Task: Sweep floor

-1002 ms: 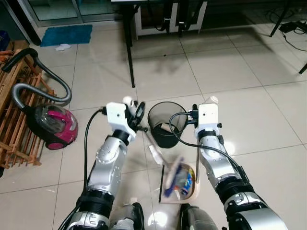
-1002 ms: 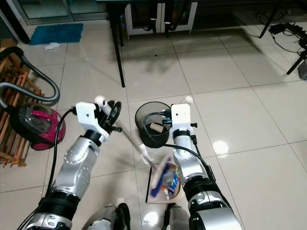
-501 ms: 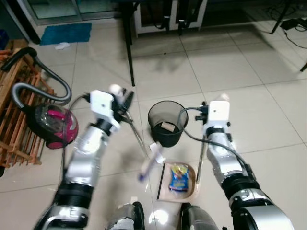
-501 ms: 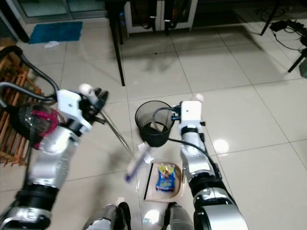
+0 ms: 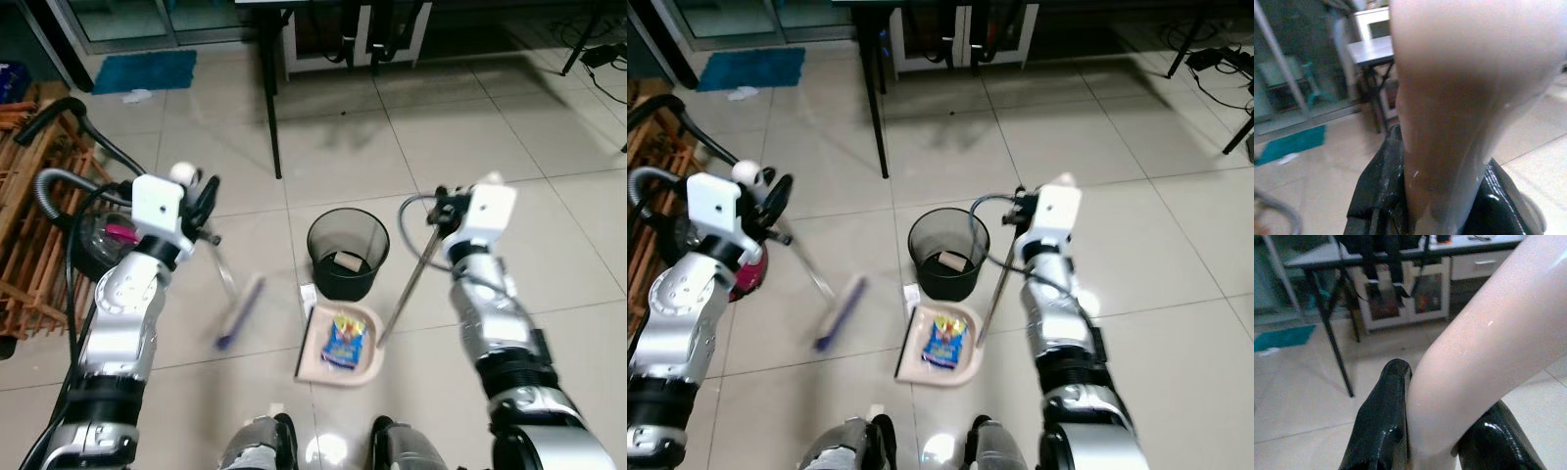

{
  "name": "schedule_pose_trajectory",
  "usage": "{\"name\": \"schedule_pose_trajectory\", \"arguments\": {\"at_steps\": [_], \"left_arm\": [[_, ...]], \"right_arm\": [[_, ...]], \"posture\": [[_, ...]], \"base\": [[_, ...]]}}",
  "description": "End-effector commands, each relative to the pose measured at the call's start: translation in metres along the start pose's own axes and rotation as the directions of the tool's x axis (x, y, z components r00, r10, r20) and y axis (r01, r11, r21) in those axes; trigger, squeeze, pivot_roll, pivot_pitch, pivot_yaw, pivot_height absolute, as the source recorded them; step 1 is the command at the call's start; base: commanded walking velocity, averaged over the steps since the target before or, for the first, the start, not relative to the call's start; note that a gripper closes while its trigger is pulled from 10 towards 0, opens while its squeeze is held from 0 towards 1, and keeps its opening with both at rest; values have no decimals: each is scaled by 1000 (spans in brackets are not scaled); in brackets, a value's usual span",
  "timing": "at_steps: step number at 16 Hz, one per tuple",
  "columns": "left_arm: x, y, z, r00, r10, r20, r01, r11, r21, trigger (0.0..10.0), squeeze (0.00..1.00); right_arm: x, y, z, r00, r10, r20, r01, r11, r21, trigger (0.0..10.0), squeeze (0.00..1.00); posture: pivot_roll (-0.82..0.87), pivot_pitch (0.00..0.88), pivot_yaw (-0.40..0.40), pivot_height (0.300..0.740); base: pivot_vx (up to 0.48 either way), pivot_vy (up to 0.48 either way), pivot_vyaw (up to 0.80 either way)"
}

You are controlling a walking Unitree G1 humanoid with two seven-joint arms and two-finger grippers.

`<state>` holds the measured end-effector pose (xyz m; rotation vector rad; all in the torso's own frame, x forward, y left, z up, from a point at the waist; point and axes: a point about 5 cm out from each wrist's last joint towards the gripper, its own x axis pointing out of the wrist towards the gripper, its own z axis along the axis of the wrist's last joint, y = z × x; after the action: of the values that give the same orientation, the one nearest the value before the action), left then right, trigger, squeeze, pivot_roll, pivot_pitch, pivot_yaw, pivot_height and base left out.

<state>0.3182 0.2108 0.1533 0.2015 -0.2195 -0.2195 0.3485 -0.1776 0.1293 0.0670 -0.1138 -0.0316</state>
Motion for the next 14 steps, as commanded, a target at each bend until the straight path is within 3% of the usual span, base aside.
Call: {"name": "schedule_pose_trajectory", "arguments": {"at_steps": [1, 5, 8, 14], "left_arm": [[-4, 5, -2, 1000, 31, -2, -31, 999, 20, 10000, 0], [-8, -1, -11, 997, 64, -44, -62, 997, 46, 10000, 0], [-7, -7, -13, 997, 62, -47, -60, 998, 32, 10000, 0], [-3, -15, -12, 998, 55, -36, -55, 998, 17, 10000, 0]], "right_arm": [[0, -4, 8, 1000, 12, 3, -12, 1000, 25, 10000, 0], [-1, -9, 39, 992, 125, -13, -124, 992, 38, 10000, 0], [5, -1, 55, 980, 200, -23, -199, 979, 50, 10000, 0], [26, 11, 103, 975, 207, 77, -216, 966, 142, 10000, 0]], "posture": [[-28, 82, 61, 740], [-33, 58, 71, 740], [-38, 40, 75, 740], [-35, 29, 74, 740]], "base": [[0, 0, 0], [0, 0, 0], [0, 0, 0], [0, 0, 0]]}}
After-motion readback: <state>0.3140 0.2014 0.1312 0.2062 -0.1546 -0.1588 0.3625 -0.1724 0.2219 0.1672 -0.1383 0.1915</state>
